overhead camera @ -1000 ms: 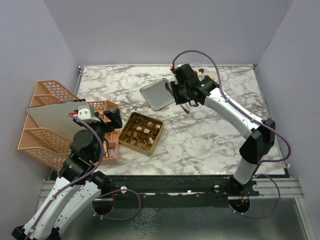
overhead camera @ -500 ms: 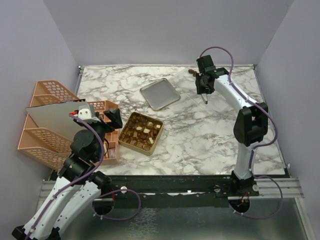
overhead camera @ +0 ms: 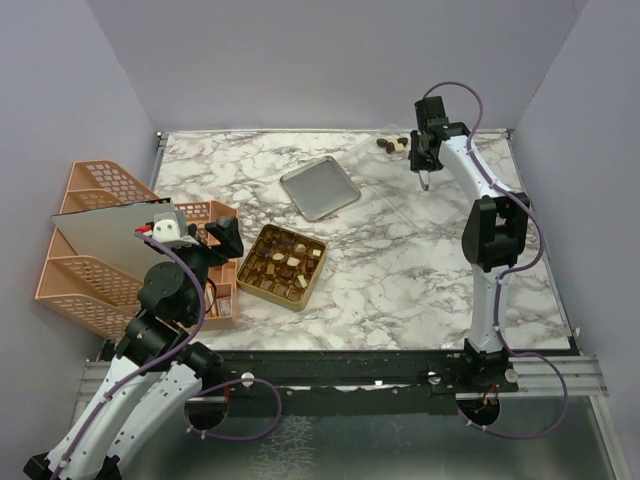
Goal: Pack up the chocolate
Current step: Pick up the fake chocolate from the plate.
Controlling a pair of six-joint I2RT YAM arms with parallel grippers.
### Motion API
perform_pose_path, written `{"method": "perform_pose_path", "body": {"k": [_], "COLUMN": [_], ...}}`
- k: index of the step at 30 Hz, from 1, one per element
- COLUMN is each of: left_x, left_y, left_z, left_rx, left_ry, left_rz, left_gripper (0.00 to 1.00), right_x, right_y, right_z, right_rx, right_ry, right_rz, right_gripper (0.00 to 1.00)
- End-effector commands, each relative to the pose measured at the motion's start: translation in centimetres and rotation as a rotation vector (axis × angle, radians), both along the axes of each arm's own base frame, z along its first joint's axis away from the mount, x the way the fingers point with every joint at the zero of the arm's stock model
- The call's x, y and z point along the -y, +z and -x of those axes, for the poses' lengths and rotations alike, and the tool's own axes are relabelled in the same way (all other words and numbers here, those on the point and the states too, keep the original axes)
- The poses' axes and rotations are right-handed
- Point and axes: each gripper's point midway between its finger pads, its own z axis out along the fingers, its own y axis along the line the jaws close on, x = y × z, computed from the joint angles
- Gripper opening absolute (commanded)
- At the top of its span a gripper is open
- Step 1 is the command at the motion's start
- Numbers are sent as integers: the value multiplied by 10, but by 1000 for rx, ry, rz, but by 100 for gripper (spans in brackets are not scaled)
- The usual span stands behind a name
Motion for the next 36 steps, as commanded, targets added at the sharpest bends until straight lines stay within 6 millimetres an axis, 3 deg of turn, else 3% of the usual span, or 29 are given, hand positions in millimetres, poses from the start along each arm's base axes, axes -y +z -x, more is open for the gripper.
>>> {"method": "perform_pose_path", "body": {"k": [1, 23, 36], "left_x": [-2, -2, -3], "left_y": [2, 2, 1], "left_z": [0, 0, 0], "left_rx": [20, 20, 19], "left_ry": [7, 7, 13], "left_rz": [-1, -2, -3], "left_gripper": [99, 99, 99], "right_x": [2, 2, 0], "right_y": [-2, -28, -23], "right_z": [-17, -35, -33], "right_rx": [18, -22, -19], "right_ry": [15, 48, 59], "right_rz": [2, 21, 11], "right_gripper": [38, 38, 27]}}
